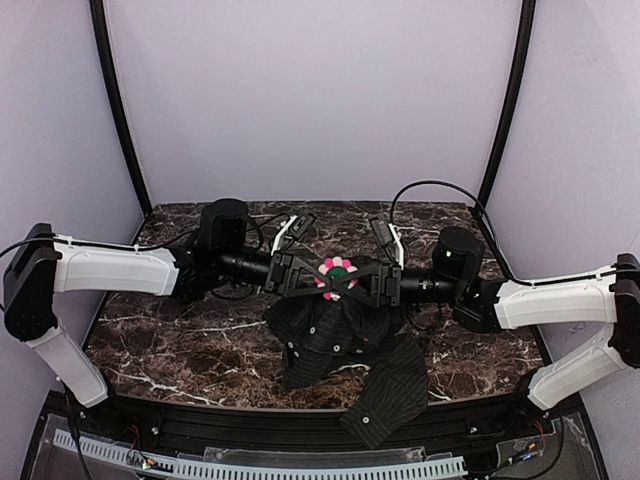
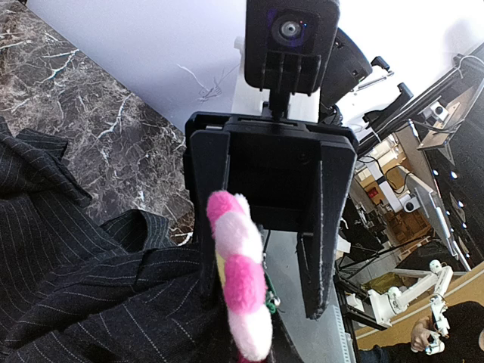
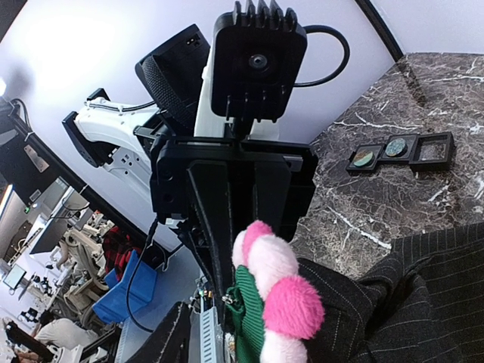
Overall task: Remove the brooch from the garment
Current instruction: Open the brooch with the crumpled clothing.
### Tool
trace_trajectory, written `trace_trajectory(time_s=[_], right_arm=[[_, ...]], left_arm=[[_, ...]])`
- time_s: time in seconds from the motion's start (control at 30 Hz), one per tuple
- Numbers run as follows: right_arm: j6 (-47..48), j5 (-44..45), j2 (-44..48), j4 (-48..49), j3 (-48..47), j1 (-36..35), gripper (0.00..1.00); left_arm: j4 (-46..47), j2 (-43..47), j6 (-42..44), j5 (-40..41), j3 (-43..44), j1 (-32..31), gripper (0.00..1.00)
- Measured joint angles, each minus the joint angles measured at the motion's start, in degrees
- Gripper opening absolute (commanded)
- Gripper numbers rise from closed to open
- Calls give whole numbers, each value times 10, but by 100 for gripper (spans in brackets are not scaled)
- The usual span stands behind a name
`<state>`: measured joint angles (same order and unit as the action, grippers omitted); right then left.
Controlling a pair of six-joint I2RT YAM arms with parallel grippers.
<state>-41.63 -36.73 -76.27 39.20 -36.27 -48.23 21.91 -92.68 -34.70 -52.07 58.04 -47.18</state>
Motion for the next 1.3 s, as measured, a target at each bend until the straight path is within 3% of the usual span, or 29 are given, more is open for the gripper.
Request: trace_trajectory(time_s=[0.63,1.1,1.3], right_arm=[[-31,-62,-11,41,16,5,31],[-41,-65,-19,36,20,5,4],[-48,-42,-38,-23,-14,8,2]], left_arm=[[-1,10,17,2,0,-3,1],[-10,12,24,-7,0,-2,1],[-47,18,51,0,0,6,1]])
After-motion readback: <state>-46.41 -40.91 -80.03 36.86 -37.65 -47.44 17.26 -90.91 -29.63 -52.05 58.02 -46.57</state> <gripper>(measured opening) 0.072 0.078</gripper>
